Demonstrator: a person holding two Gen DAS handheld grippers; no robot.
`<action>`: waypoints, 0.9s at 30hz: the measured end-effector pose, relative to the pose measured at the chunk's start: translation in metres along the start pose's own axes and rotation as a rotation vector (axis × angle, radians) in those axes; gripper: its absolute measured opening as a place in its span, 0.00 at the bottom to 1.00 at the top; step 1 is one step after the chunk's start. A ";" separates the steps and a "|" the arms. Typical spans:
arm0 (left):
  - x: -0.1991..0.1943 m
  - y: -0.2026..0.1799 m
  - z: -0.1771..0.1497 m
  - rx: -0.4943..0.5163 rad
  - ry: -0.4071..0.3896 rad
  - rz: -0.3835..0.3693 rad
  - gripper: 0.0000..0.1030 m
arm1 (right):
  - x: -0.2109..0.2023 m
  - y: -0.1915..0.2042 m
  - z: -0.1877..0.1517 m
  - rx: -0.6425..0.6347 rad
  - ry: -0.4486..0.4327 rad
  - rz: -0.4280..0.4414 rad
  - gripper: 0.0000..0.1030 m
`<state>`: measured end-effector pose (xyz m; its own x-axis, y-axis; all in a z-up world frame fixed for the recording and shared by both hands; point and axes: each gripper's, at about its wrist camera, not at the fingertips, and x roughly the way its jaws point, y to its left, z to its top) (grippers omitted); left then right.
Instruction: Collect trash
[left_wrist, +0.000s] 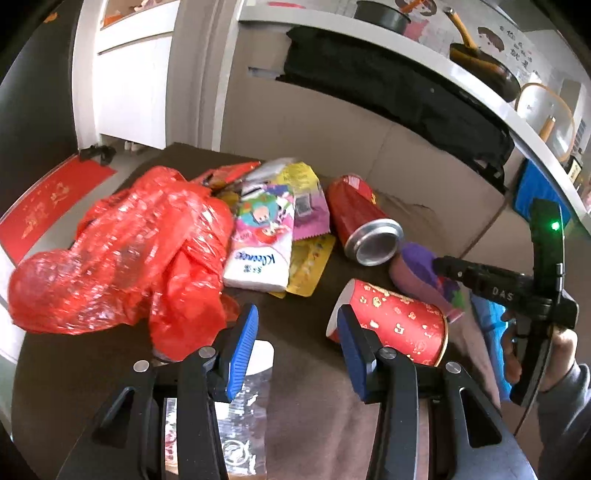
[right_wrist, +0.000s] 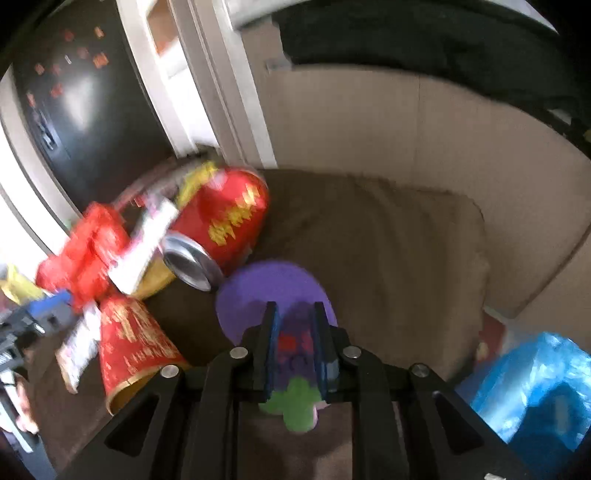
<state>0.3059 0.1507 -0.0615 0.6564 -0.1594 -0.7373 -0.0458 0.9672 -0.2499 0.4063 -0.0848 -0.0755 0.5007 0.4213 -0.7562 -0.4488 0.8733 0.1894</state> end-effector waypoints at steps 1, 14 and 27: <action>0.003 -0.001 -0.001 0.001 0.008 0.001 0.45 | 0.002 0.001 0.000 -0.006 0.014 0.015 0.35; 0.006 -0.005 -0.008 0.010 0.052 0.031 0.45 | 0.014 0.027 -0.001 -0.212 0.025 -0.072 0.58; 0.011 -0.017 -0.012 -0.116 0.133 -0.085 0.44 | 0.007 0.018 -0.004 -0.182 0.065 -0.077 0.59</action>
<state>0.3052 0.1298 -0.0729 0.5565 -0.2719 -0.7851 -0.0859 0.9211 -0.3798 0.3987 -0.0671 -0.0801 0.4926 0.3337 -0.8037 -0.5405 0.8412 0.0180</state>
